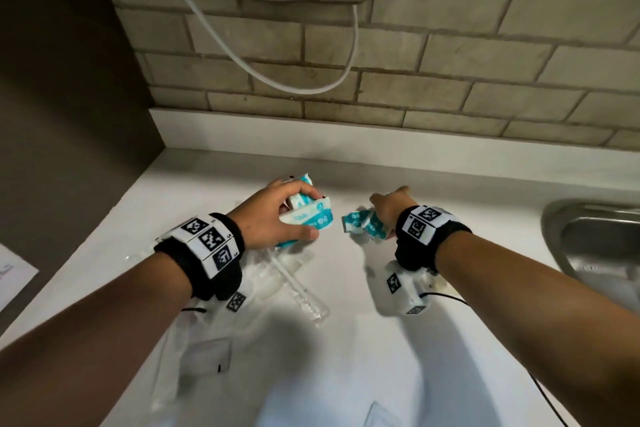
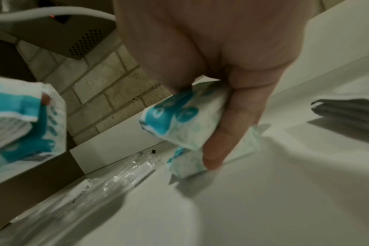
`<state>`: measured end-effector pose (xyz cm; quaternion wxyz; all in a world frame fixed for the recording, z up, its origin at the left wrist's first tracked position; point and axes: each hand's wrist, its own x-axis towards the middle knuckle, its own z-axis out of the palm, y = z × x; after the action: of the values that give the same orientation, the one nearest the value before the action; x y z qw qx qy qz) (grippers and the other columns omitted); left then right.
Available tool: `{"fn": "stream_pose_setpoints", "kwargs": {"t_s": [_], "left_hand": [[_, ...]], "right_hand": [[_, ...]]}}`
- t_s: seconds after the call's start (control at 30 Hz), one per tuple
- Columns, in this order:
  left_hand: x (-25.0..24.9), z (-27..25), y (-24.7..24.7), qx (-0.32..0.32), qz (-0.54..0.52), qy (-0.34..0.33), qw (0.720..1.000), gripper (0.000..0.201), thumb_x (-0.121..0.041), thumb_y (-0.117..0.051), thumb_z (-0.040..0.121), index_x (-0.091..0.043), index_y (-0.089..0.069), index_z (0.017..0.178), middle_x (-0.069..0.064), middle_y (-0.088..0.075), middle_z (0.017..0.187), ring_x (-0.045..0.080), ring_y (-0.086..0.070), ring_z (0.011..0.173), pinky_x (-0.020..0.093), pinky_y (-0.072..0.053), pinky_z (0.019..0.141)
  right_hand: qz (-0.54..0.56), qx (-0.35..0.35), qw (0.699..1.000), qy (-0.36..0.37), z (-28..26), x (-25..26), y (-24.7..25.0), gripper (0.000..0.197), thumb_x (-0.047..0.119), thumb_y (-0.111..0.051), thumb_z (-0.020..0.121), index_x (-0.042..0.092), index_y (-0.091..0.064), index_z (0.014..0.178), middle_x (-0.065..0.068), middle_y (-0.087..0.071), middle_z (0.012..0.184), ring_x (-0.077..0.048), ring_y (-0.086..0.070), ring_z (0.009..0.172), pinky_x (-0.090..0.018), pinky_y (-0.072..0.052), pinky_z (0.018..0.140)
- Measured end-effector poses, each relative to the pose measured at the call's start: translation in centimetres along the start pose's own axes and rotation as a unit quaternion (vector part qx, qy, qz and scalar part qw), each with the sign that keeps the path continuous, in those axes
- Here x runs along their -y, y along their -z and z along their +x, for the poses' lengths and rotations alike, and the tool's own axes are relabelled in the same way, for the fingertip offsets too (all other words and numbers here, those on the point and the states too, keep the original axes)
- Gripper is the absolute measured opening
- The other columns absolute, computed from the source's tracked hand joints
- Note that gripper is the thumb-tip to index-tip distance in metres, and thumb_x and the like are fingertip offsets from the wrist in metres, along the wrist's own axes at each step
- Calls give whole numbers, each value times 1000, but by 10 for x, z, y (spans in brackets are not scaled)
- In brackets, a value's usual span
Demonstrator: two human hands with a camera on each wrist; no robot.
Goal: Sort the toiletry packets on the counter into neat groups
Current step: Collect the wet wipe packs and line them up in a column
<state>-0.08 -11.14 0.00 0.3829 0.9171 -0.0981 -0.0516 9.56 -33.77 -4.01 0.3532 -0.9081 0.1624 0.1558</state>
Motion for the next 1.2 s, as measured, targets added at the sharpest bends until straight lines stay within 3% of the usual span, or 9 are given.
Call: {"fn": "stream_pose_setpoints", "kwargs": {"t_s": [0.1,0.2,0.27,0.37,0.63,0.73,0.83,1.0,1.2], "left_hand": [[3,2,-4,-2,2,12,1000,48,-37,-83,70,-45,-58,110,-7,-47,117,12,-58,92,19,-49,83],[2,3,-5,-2,5,19,1000,49,-39,-82,70,-45,-57,112,-7,-47,118,12,-57,94,20,-49,81],[1,2,-5,-3,2,23,1000,49,-40,-82,70,-45,-57,112,-9,-46,120,11,-56,95,19,-49,79],[-1,-1,-6,-6,-3,21,1000,51,-40,-82,70,-45,-57,113,-10,-46,122,13,-56,98,21,-51,80],[-4,-8,-4,-15,-15,19,1000,51,-38,-82,71,-46,-57,115,-9,-46,122,12,-56,99,22,-53,80],[-3,-10,-1,-17,-20,18,999,51,-36,-83,71,-46,-58,114,-7,-47,121,13,-56,99,19,-51,77],[-2,-11,0,-18,-15,14,1000,50,-34,-82,72,-43,-58,115,-3,-48,121,14,-56,97,13,-46,77],[0,-12,0,-16,-12,10,1000,50,-35,-82,72,-44,-58,114,-4,-49,117,13,-56,96,13,-46,77],[1,-7,-2,-12,-8,9,1000,51,-37,-81,72,-44,-57,116,-7,-48,117,12,-56,96,16,-48,79]], "right_hand": [[46,-41,998,25,-5,-5,7,54,39,-52,90,2,-41,128,-19,-51,121,-38,-59,103,-35,-49,80],[94,-29,991,91,-16,-12,14,43,38,-54,86,6,-46,114,-16,-49,118,-35,-54,106,-35,-46,81],[144,3,985,99,-25,-15,18,41,35,-54,77,4,-50,104,-20,-57,108,-34,-60,92,-40,-54,74],[186,59,975,107,-39,-21,23,16,15,-55,86,2,-52,94,-18,-59,81,-25,-60,60,-33,-55,55],[289,52,954,65,-52,-20,28,32,4,-51,93,9,-36,120,-19,-55,99,-24,-61,67,-39,-58,58],[214,82,971,73,-56,-17,27,17,6,-50,94,12,-46,109,-19,-56,109,-26,-63,69,-33,-57,50],[41,96,991,80,-63,-22,15,10,6,-52,91,15,-48,90,-14,-59,99,-28,-62,74,-37,-60,61],[-113,144,980,72,-72,-22,10,24,13,-51,92,2,-57,112,-20,-71,104,-35,-69,87,-34,-53,61],[-261,21,957,123,-77,-10,8,48,29,-51,94,12,-36,136,-13,-46,132,-33,-58,109,-38,-48,88]]}}
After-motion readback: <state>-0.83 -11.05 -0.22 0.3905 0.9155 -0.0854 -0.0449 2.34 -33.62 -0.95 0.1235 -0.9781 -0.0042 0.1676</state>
